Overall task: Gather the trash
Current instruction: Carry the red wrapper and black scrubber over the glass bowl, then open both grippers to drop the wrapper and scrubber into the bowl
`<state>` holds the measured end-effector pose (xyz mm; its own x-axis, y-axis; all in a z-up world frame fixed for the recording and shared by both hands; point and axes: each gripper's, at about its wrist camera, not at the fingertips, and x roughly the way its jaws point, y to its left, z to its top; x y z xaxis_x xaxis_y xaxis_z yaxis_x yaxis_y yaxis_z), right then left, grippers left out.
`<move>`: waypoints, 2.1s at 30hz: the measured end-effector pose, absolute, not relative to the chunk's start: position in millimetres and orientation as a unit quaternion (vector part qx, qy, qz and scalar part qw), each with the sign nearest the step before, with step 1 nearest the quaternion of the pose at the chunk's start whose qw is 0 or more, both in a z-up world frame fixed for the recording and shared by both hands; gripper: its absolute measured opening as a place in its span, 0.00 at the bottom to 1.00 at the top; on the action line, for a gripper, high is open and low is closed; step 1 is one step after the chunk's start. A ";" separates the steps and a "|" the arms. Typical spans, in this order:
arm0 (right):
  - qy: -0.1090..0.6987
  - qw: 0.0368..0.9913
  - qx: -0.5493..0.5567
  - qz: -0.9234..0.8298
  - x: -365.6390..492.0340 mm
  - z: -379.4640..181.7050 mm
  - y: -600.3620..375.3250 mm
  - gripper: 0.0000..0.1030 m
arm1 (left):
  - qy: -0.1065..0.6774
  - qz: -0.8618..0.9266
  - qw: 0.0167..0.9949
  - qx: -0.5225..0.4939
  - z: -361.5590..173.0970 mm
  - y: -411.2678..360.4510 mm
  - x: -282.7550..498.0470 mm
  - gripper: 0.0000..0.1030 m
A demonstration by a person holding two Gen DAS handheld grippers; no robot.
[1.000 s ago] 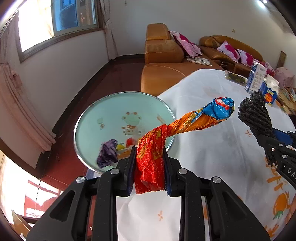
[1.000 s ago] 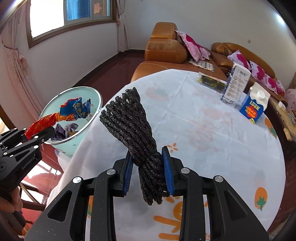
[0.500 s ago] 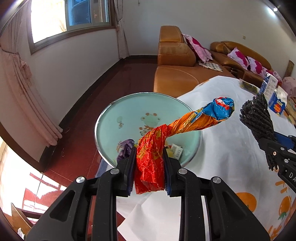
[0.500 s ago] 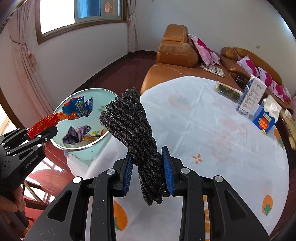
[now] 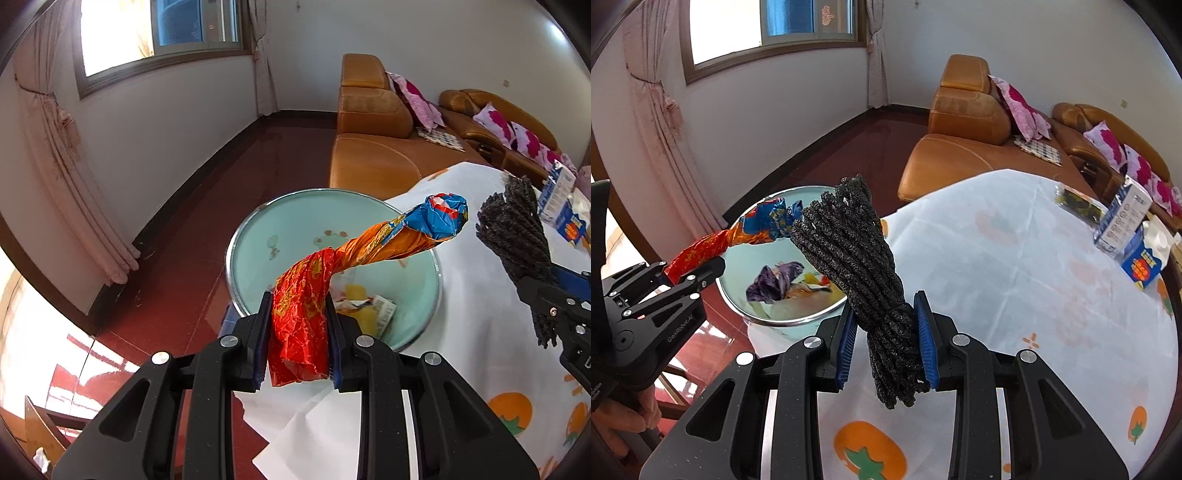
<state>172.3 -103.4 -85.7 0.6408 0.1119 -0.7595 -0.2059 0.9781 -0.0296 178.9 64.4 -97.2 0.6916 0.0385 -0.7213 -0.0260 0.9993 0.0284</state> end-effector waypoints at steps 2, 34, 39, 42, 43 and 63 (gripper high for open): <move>0.414 0.904 -0.057 0.091 174.8 -85.4 -98.7 0.31 | 0.393 0.021 0.919 0.005 -97.2 67.0 181.2 0.25; 0.431 0.897 -0.025 0.095 205.7 -96.4 -85.6 0.32 | 0.415 0.048 0.909 0.007 -112.6 65.5 217.3 0.25; 0.432 0.897 -0.023 0.093 211.3 -97.9 -83.8 0.32 | 0.415 0.045 0.909 0.011 -114.8 63.3 223.5 0.25; 0.433 0.896 -0.022 0.094 214.6 -99.4 -81.5 0.32 | 0.418 0.044 0.907 0.012 -116.8 61.5 228.0 0.25; 0.433 0.896 -0.022 0.094 215.4 -99.8 -81.6 0.32 | 0.419 0.043 0.907 0.012 -117.6 61.0 229.7 0.25; 0.460 0.884 -0.005 0.078 250.7 -120.1 -75.7 0.33 | 0.454 0.061 0.889 0.021 -140.1 55.9 264.0 0.26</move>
